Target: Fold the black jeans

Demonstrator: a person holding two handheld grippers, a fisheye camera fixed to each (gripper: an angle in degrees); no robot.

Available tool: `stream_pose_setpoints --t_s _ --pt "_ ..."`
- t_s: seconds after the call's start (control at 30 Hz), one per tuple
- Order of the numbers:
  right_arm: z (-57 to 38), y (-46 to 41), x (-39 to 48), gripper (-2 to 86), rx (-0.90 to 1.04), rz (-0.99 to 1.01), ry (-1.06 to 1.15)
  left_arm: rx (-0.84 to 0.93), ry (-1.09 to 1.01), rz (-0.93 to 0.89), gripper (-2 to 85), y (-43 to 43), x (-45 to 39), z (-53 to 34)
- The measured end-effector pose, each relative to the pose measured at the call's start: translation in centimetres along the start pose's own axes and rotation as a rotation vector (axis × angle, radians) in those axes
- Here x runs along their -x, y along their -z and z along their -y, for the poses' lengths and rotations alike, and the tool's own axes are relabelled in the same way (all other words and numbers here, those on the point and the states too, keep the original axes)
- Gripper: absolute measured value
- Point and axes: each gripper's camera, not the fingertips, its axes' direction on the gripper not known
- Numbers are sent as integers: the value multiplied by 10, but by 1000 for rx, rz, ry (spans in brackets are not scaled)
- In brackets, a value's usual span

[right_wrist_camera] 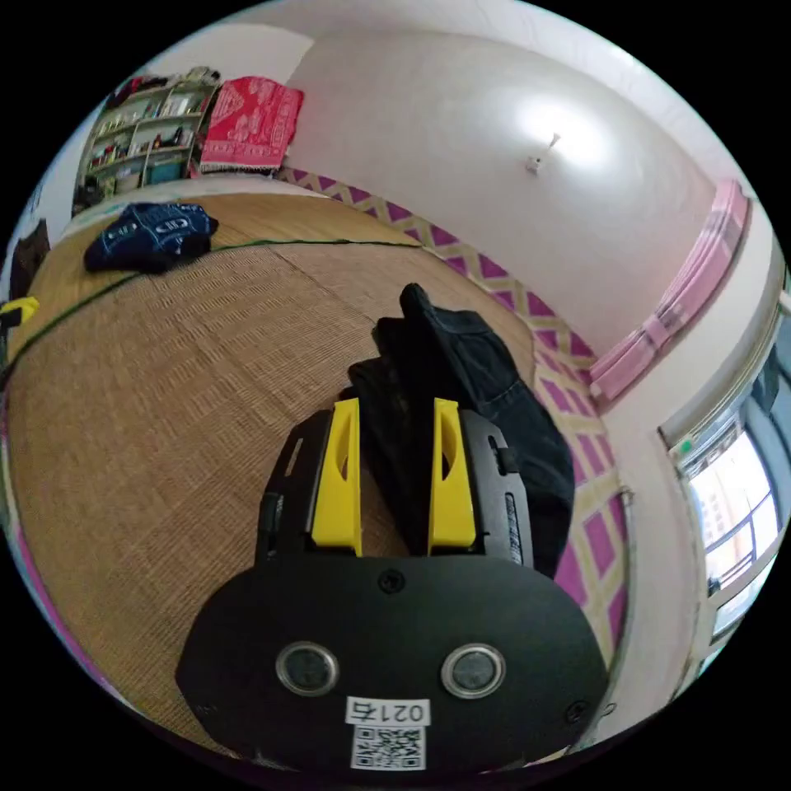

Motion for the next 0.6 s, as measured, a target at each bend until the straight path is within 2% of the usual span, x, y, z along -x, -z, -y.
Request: stream_pose_setpoints --t_s 0.07,0.23,0.37,0.47,0.6 --pt "18 -12 3 142 -6 -26 29 22 -6 -10 37 -12 -7 -6" --pt "66 -46 -9 144 -16 72 -10 80 -29 -16 33 -36 -15 -20" --pt "85 -69 1 127 85 57 68 91 -35 -16 9 -46 -13 -31" --pt "98 -59 -27 69 111 154 -94 94 -25 -18 -4 -50 -7 -36" --pt "89 -14 -71 42 15 226 -252 91 -11 -14 -6 -54 2 -41"
